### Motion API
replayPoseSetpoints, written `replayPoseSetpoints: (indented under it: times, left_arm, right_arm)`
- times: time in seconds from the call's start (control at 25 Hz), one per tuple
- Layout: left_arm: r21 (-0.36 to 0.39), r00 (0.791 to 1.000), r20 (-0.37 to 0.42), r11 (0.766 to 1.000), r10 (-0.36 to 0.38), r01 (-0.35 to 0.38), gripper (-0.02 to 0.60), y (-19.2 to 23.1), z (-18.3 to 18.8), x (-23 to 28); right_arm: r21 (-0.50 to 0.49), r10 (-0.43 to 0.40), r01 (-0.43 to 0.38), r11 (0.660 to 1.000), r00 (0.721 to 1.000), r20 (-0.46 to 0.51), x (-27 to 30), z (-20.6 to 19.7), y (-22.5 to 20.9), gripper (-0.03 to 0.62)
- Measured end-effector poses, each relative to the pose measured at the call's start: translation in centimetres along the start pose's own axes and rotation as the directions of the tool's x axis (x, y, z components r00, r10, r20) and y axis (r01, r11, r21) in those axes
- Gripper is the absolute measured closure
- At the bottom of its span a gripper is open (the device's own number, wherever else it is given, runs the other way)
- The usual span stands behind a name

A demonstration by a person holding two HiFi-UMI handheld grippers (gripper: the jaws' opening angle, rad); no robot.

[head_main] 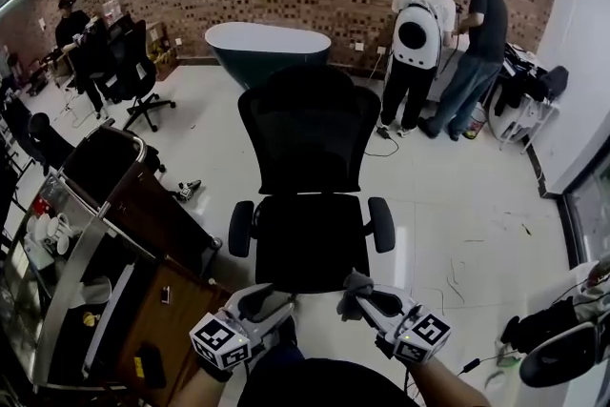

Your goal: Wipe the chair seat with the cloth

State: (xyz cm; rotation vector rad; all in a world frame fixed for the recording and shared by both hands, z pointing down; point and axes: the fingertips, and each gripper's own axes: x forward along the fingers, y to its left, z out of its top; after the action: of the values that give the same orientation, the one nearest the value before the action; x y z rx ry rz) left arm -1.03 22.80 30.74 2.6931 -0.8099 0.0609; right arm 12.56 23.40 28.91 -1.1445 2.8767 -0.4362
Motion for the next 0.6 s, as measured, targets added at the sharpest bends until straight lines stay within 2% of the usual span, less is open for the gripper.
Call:
replayPoseSetpoints:
  times: [0.32, 0.6]
  left_arm:
    - [-0.007, 0.997, -0.034, 0.998, -0.062, 0.062, 0.354, 12.4, 3.5, 2.3]
    - [-0.002, 0.995, -0.051, 0.996, -0.086, 0.086, 0.354, 19.1, 5.4, 3.5]
  right_arm:
    - [-0.001, -0.05, 0.05, 0.999, 0.999, 0.001, 12.6, 2.3, -5.1, 0.553]
    - [0.019, -0.07, 0.07, 0.997, 0.998, -0.002, 20.1, 3.0, -8.3, 0.553]
